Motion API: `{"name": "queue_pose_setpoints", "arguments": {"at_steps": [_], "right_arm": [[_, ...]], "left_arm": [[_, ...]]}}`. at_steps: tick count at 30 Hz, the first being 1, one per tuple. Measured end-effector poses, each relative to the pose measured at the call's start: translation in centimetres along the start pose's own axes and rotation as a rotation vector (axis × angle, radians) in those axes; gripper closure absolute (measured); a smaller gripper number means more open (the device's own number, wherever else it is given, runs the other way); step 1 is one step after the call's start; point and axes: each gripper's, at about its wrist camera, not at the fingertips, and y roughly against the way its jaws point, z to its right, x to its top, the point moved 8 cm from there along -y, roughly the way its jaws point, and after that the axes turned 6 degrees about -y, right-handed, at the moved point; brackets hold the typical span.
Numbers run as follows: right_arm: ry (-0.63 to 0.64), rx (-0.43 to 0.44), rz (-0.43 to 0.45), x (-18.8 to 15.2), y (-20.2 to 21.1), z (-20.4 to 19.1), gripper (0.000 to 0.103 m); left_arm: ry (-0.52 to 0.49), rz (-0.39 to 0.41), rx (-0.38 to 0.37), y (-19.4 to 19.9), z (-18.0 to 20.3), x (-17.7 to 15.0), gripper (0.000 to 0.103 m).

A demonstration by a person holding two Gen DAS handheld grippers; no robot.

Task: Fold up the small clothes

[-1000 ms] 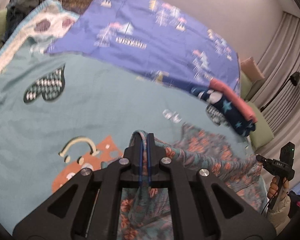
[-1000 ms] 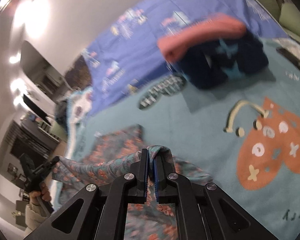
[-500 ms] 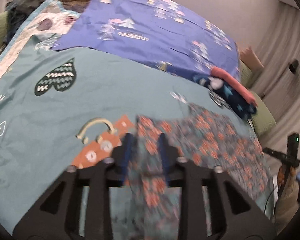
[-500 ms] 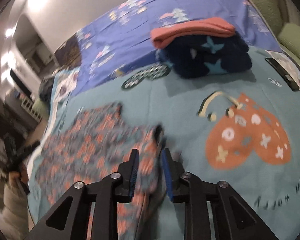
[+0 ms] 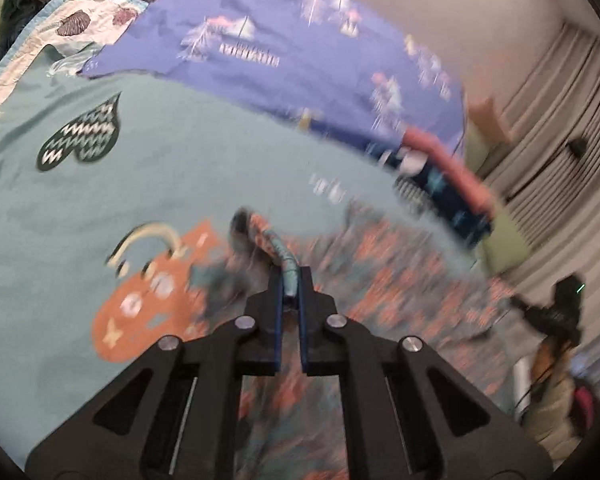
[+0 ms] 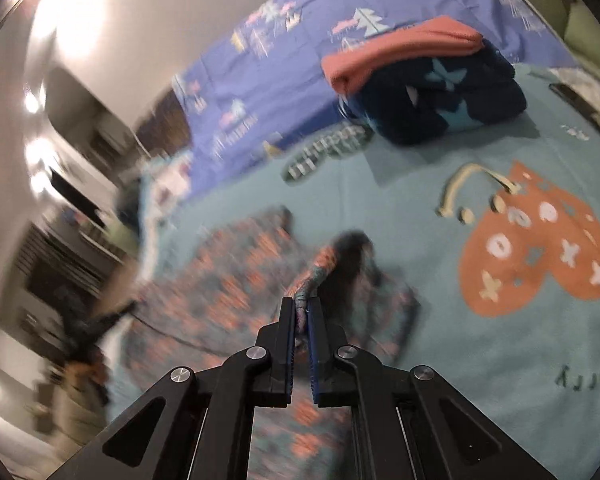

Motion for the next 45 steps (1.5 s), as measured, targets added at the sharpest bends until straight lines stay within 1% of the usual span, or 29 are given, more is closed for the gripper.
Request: {"name": "queue_pose_setpoints", "arguments": {"at_steps": [2, 5, 7, 9, 13, 15, 17, 18, 20, 21, 22, 24, 25, 26, 28, 30, 31, 33, 35, 36, 37, 39, 41, 42, 43, 44, 45], "right_arm": [[-0.047, 0.042, 0.024, 1.9, 0.1, -0.2, 0.098], [-0.098, 0.042, 0.062, 4.9, -0.7, 0.0, 0.098], [-0.130, 0.038, 0.068, 6.5, -1.7, 0.4, 0.098], [-0.158, 0.013, 0.068, 7.8, -3.3, 1.0, 0.098], [-0.217, -0.027, 0.066, 9.6, -6.0, 2.8, 0.096], [-0.254, -0.052, 0.073, 10.2, -7.1, 4.2, 0.094], [-0.305, -0.072, 0.070, 10.6, -8.3, 5.8, 0.093], [-0.322, -0.082, 0.072, 10.8, -8.6, 6.5, 0.093], [-0.329, -0.115, 0.079, 10.9, -8.9, 7.7, 0.093], [-0.322, -0.125, 0.083, 10.8, -8.8, 7.9, 0.092], [-0.313, -0.132, 0.087, 10.7, -8.6, 8.0, 0.091], [-0.285, -0.151, 0.086, 10.4, -8.1, 8.1, 0.089], [-0.273, -0.158, 0.084, 10.3, -7.8, 8.1, 0.088], [-0.256, -0.157, 0.079, 10.0, -7.4, 7.9, 0.087], [-0.217, -0.148, 0.066, 9.2, -6.5, 7.3, 0.085], [-0.172, -0.136, 0.034, 7.7, -5.5, 6.6, 0.083], [-0.154, -0.129, 0.017, 6.8, -5.1, 6.2, 0.082], [-0.119, -0.113, -0.007, 4.6, -4.0, 5.3, 0.082], [-0.085, -0.095, -0.012, 1.8, -2.3, 4.4, 0.082], [-0.073, -0.086, -0.014, 0.5, -1.5, 4.1, 0.082], [-0.063, -0.075, -0.020, -1.1, -0.8, 3.7, 0.080], [-0.064, -0.053, -0.038, -4.5, 0.9, 3.4, 0.078], [-0.079, -0.018, -0.043, -7.2, 2.6, 3.3, 0.077], [-0.088, 0.003, -0.041, -8.3, 3.3, 3.2, 0.074], [-0.091, 0.019, -0.041, -9.1, 3.8, 3.2, 0.070], [-0.080, 0.031, -0.049, -9.9, 4.1, 3.0, 0.068], [-0.070, 0.023, -0.055, -10.3, 4.2, 3.0, 0.065]], "left_arm": [[0.025, 0.040, -0.018, 0.1, 0.4, 2.2, 0.096], [0.036, 0.082, 0.009, -0.8, 0.6, 5.6, 0.096], [0.043, 0.087, 0.028, -1.9, 0.3, 6.9, 0.096], [0.067, 0.070, 0.058, -3.8, -0.5, 7.9, 0.096], [0.120, 0.007, 0.124, -7.7, -2.9, 7.8, 0.096], [0.182, -0.008, 0.139, -9.2, -4.5, 7.3, 0.096], [0.245, -0.002, 0.150, -9.9, -6.1, 7.0, 0.096], [0.279, 0.008, 0.150, -10.0, -7.0, 6.9, 0.096], [0.316, 0.016, 0.143, -9.9, -8.0, 6.7, 0.092], [0.322, 0.022, 0.140, -9.6, -8.3, 6.6, 0.086], [0.318, 0.026, 0.144, -9.3, -8.5, 6.6, 0.081], [0.295, 0.035, 0.173, -8.3, -8.9, 6.6, 0.078], [0.280, 0.036, 0.171, -7.6, -8.9, 6.5, 0.076], [0.269, 0.035, 0.160, -7.0, -8.8, 6.2, 0.074], [0.247, 0.026, 0.127, -6.2, -8.6, 5.5, 0.065], [0.210, -0.007, 0.091, -5.4, -7.7, 4.1, 0.060], [0.193, -0.024, 0.080, -5.1, -7.1, 3.2, 0.060], [0.179, -0.033, 0.051, -3.7, -5.9, 0.8, 0.059], [0.163, -0.014, 0.002, -1.7, -4.3, -2.2, 0.057], [0.145, -0.012, -0.016, -0.9, -3.6, -3.5, 0.053], [0.126, -0.014, -0.021, -0.1, -3.0, -4.7, 0.051], [0.076, -0.024, -0.008, 1.8, -1.8, -7.5, 0.050], [0.054, -0.033, -0.016, 3.0, -1.2, -9.5, 0.049], [0.046, -0.042, -0.030, 3.5, -0.9, -10.4, 0.049], [0.040, -0.049, -0.038, 3.7, -0.7, -11.0, 0.049], [0.035, -0.056, -0.030, 3.9, -0.7, -11.5, 0.049], [0.037, -0.055, -0.027, 3.9, -0.7, -11.6, 0.049]]}}
